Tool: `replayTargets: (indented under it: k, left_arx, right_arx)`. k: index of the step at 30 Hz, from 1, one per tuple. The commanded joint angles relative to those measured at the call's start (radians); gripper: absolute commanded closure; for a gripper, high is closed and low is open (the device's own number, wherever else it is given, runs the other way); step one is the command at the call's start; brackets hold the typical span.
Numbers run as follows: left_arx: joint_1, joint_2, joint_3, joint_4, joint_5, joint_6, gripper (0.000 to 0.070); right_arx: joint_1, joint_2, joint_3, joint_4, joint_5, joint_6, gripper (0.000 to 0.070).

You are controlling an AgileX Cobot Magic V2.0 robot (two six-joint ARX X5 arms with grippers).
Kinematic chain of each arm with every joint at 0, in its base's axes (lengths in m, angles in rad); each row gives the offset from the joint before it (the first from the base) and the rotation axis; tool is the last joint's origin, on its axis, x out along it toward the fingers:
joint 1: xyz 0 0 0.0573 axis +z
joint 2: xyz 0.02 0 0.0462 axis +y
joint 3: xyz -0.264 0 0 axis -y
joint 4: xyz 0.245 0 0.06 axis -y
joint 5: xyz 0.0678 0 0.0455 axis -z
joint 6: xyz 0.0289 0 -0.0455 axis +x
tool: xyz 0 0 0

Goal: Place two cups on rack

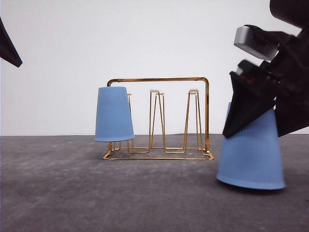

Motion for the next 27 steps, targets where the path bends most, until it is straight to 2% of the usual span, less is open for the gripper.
replayTargets:
  k: [1, 5, 10, 18, 27]
  left_arx:
    - [-0.003, 0.005, 0.006, 0.007, -0.004, 0.001, 0.0240]
    - [-0.003, 0.005, 0.006, 0.007, -0.004, 0.001, 0.0240]
    - [-0.003, 0.005, 0.006, 0.007, -0.005, 0.002, 0.0240]
    - [-0.003, 0.005, 0.006, 0.007, -0.005, 0.002, 0.0240]
    - [-0.003, 0.005, 0.006, 0.007, -0.005, 0.002, 0.0240]
  right_arx:
    - [0.007, 0.003, 0.074, -0.063, 0.012, 0.023, 0.0370]
    - [0.007, 0.005, 0.226, -0.198, 0.048, 0.022, 0.0362]
    - [0.007, 0.018, 0.391, -0.226, 0.067, 0.022, 0.0351]
    - [0.007, 0.162, 0.578, -0.131, 0.101, 0.001, 0.0352]
    - [0.006, 0.368, 0.662, -0.033, 0.109, 0.000, 0.0352]
